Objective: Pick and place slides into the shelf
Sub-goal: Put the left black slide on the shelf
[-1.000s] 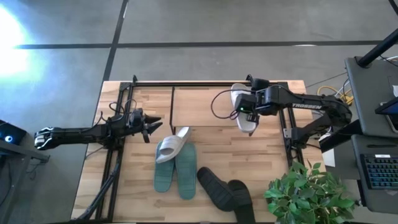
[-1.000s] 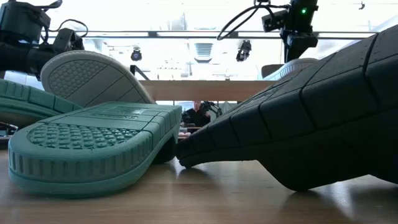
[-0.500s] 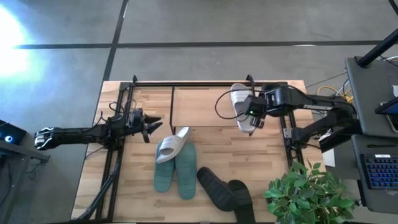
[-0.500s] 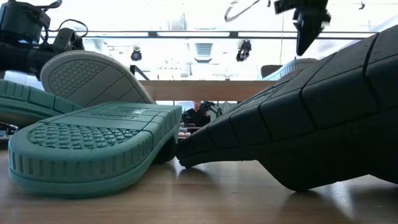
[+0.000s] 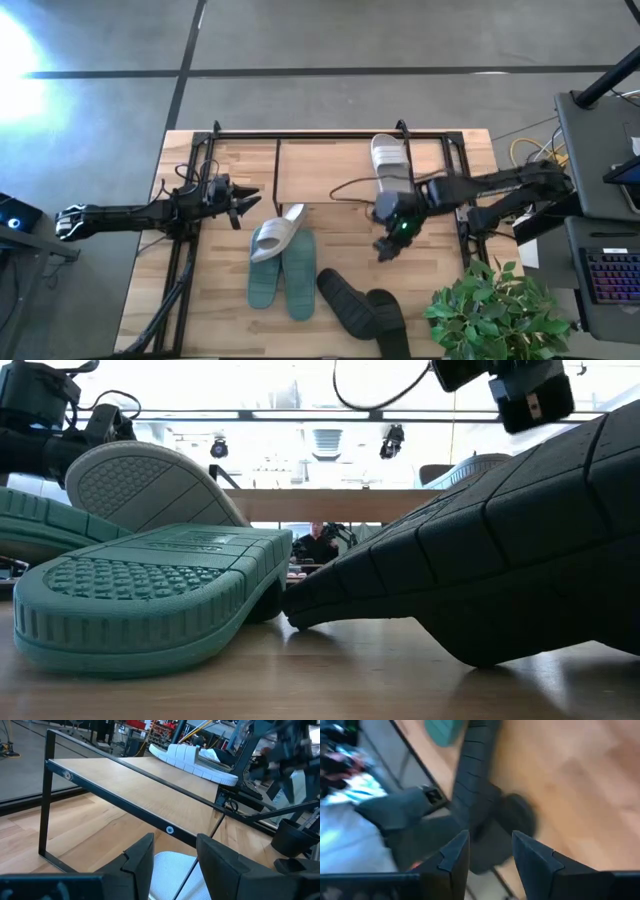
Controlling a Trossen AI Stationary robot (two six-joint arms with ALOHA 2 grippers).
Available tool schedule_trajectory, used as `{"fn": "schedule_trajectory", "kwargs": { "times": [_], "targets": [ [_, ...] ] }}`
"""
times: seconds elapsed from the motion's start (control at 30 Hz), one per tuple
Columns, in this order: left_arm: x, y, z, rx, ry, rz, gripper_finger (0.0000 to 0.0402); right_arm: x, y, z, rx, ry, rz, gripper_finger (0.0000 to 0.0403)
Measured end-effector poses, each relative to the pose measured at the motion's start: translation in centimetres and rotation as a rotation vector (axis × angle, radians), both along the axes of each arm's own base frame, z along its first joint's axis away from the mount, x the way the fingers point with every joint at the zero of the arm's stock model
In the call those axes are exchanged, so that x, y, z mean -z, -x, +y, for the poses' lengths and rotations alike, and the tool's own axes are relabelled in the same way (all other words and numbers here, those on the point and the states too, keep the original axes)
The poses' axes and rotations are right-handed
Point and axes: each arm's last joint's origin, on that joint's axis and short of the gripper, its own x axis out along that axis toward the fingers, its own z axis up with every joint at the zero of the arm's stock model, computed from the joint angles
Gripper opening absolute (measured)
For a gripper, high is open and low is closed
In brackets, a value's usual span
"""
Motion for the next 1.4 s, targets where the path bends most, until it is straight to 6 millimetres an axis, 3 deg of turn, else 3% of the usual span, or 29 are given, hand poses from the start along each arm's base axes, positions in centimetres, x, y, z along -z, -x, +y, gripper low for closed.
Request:
{"fn": "schedule_trajectory", "kwargs": {
  "times": [0.2, 0.37, 0.63, 0.9, 1.4],
  "targets": [
    [0.1, 0.0, 0.0, 0.005, 0.002, 0.005, 0.0134, 4.2, -0.2, 2.5, 0.173, -0.023, -0.037, 0.014],
    [0.1, 0.0, 0.0, 0.008, 0.002, 0.007, 0.0134, 6.2, 0.4, 3.7, 0.284, 0.015, -0.051, 0.0154],
    [0.2, 0.0, -0.1, 0.022, 0.005, 0.013, 0.0134, 9.1, -0.9, 5.1, 0.251, 0.047, 0.018, 0.0169],
    [0.2, -0.1, -0.2, 0.069, 0.011, 0.012, 0.0134, 10.1, -4.4, 6.5, 0.142, 0.074, 0.011, 0.0171],
    [0.3, -0.1, -0.2, 0.088, 0.016, 0.024, 0.0134, 11.6, -10.0, 10.2, -0.083, -0.037, 0.034, 0.0162]
  ]
}}
